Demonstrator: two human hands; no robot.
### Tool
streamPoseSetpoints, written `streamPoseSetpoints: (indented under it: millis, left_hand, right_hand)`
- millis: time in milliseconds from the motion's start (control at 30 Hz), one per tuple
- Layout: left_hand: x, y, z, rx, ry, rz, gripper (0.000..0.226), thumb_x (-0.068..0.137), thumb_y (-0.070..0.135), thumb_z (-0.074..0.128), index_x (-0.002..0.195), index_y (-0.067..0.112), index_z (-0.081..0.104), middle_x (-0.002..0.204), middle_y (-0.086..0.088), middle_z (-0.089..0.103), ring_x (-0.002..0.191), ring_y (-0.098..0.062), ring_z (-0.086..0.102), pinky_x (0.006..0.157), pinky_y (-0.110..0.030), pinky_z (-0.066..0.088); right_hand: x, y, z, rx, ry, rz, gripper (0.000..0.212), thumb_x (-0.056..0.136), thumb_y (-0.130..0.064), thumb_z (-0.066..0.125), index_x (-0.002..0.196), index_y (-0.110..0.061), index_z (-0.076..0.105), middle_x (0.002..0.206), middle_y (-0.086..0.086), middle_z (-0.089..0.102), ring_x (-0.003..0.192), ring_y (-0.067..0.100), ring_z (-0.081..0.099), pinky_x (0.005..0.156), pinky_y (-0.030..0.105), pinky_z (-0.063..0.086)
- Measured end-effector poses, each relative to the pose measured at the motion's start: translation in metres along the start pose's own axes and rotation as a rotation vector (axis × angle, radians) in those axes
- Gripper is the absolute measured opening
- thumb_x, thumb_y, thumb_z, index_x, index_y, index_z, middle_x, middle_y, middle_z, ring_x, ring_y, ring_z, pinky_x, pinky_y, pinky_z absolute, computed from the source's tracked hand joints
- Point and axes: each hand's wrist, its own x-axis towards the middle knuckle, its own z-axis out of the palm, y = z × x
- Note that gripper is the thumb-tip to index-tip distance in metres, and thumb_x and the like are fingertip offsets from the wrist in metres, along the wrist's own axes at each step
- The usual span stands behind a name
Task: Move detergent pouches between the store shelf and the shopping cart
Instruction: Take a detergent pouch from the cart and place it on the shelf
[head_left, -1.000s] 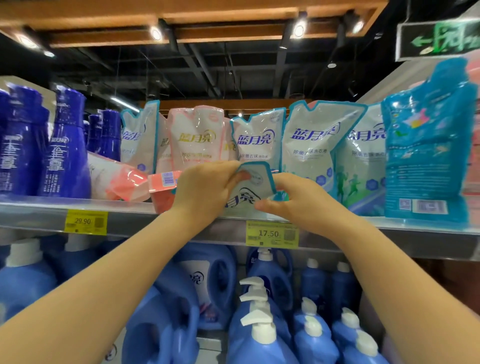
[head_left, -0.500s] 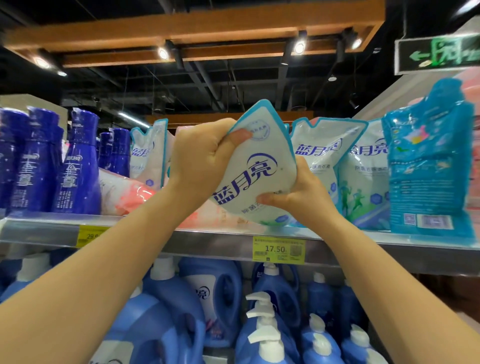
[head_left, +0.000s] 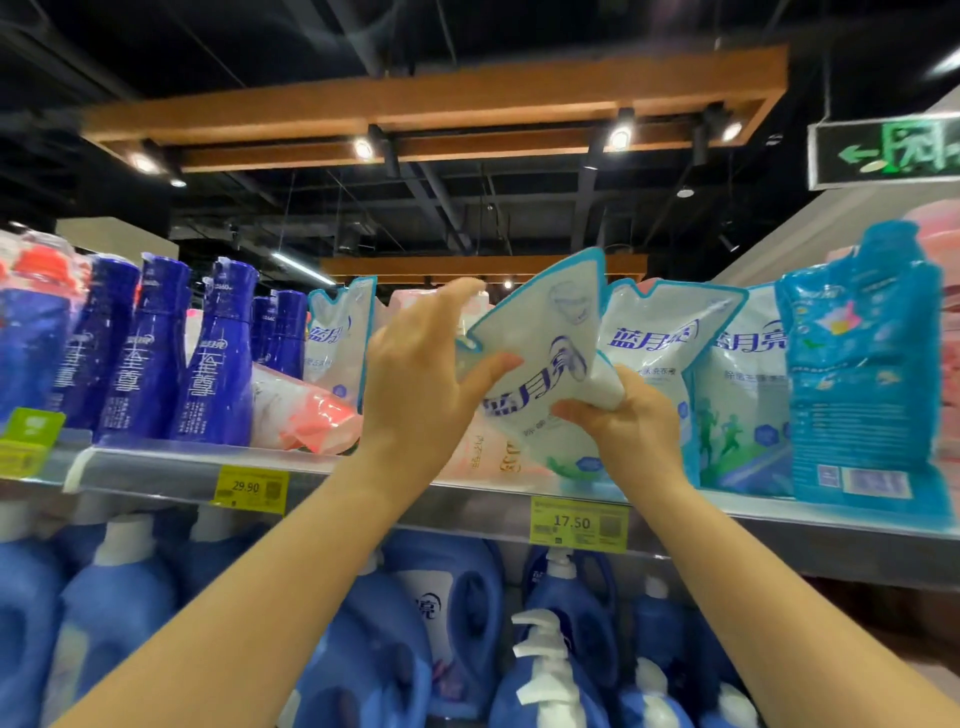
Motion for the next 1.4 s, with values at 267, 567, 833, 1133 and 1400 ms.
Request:
streamPoseSetpoints:
  millis: [267,567,833,1133,1400]
  left_hand:
    - [-0.019,0.013,0.032,-0.468,-0.432,-0.496,0.097,0.075,0.023,0.075,0.147,0.023,0.011,0.136,0.002,0.043,0.121,-0.012,0.045,0.099,-0.031,0.04]
    - [-0.004,0.052,0.084,-0.74,-0.382,-0.587,0.07,0.078,0.032,0.069,0.134,0.023,0.028,0.109,0.001,0.06,0.1,-0.02,0.063,0.086,-0.039,0.054]
    - [0.006,0.073,0.079,-0.794,-0.273,-0.495,0.061,0.082,0.024,0.069,0.132,0.025,0.034,0.103,0.011,0.058,0.096,-0.015,0.062,0.082,-0.039,0.056]
    - [0.001,0.112,0.068,-0.872,-0.225,-0.413,0.069,0.068,0.048,0.068,0.126,0.021,0.042,0.103,0.012,0.063,0.094,-0.01,0.064,0.082,-0.042,0.054]
    - [-0.047,0.167,0.079,-0.917,-0.35,-0.413,0.066,0.07,0.048,0.065,0.125,0.02,0.043,0.094,0.021,0.061,0.089,-0.003,0.063,0.08,-0.032,0.054]
  right_hand:
    - [0.01,-0.011,-0.017,0.238,0.286,0.108,0.021,0.075,-0.02,0.077,0.093,-0.02,0.064,0.076,-0.007,0.065,0.072,0.016,0.061,0.059,0.028,0.051]
    - [0.002,-0.023,-0.034,0.335,0.32,0.161,0.024,0.078,-0.02,0.074,0.101,-0.017,0.065,0.083,0.0,0.07,0.073,0.018,0.067,0.054,0.025,0.051]
    - [-0.002,-0.043,-0.054,0.379,0.355,0.072,0.02,0.077,-0.017,0.075,0.088,-0.026,0.061,0.081,-0.009,0.069,0.07,0.006,0.067,0.062,0.022,0.055]
    - [-0.028,-0.065,-0.087,0.27,0.463,-0.004,0.035,0.074,-0.02,0.078,0.106,-0.016,0.062,0.092,-0.001,0.072,0.081,0.012,0.071,0.069,0.026,0.056]
    - [-0.086,-0.045,-0.144,0.095,0.545,0.089,0.044,0.069,-0.029,0.081,0.107,-0.014,0.062,0.094,0.001,0.073,0.085,0.015,0.071,0.075,0.031,0.057]
